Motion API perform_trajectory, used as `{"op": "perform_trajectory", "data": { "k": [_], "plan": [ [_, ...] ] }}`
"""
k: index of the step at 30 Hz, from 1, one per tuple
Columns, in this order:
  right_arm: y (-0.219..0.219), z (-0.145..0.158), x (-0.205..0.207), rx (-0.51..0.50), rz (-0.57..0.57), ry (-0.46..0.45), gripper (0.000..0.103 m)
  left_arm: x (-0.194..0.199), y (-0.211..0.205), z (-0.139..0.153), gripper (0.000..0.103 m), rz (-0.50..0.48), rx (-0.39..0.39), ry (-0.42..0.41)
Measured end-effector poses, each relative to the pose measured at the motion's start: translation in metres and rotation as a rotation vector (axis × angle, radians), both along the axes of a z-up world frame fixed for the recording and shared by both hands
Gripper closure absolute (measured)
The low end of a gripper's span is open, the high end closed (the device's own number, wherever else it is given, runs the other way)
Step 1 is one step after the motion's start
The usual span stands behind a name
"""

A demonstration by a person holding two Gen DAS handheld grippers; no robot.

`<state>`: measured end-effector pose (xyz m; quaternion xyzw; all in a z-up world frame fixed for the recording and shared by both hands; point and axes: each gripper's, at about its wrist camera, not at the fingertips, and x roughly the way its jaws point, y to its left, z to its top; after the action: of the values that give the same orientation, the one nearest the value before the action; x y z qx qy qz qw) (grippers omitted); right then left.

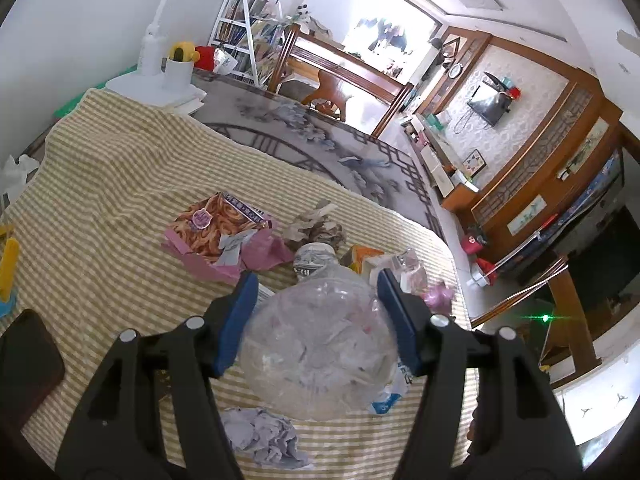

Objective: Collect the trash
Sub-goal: 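Grasp the crumpled paper wad with the right tool while the left tool grasps a clear bottle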

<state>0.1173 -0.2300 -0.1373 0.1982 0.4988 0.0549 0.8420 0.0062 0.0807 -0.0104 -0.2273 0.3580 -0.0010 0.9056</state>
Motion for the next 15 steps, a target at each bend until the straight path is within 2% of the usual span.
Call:
{"op": "perform_trajectory", "data": {
  "k": [7, 9, 11, 15],
  "plan": [
    [0.005, -0.002, 0.001, -0.026, 0.035, 0.022, 0.029, 0.000, -0.004, 0.000, 0.043, -0.012, 0.013, 0.000],
    [0.006, -0.002, 0.001, -0.046, 0.048, 0.032, 0.038, 0.001, -0.004, -0.001, 0.043, -0.009, 0.017, 0.002],
    [0.008, -0.005, 0.000, -0.064, 0.071, 0.050, 0.056, 0.001, -0.006, -0.001, 0.043, -0.007, 0.026, 0.004],
    [0.009, -0.001, -0.008, -0.043, 0.104, 0.044, 0.066, 0.002, -0.006, -0.001, 0.043, -0.009, 0.050, 0.001]
  ]
}}
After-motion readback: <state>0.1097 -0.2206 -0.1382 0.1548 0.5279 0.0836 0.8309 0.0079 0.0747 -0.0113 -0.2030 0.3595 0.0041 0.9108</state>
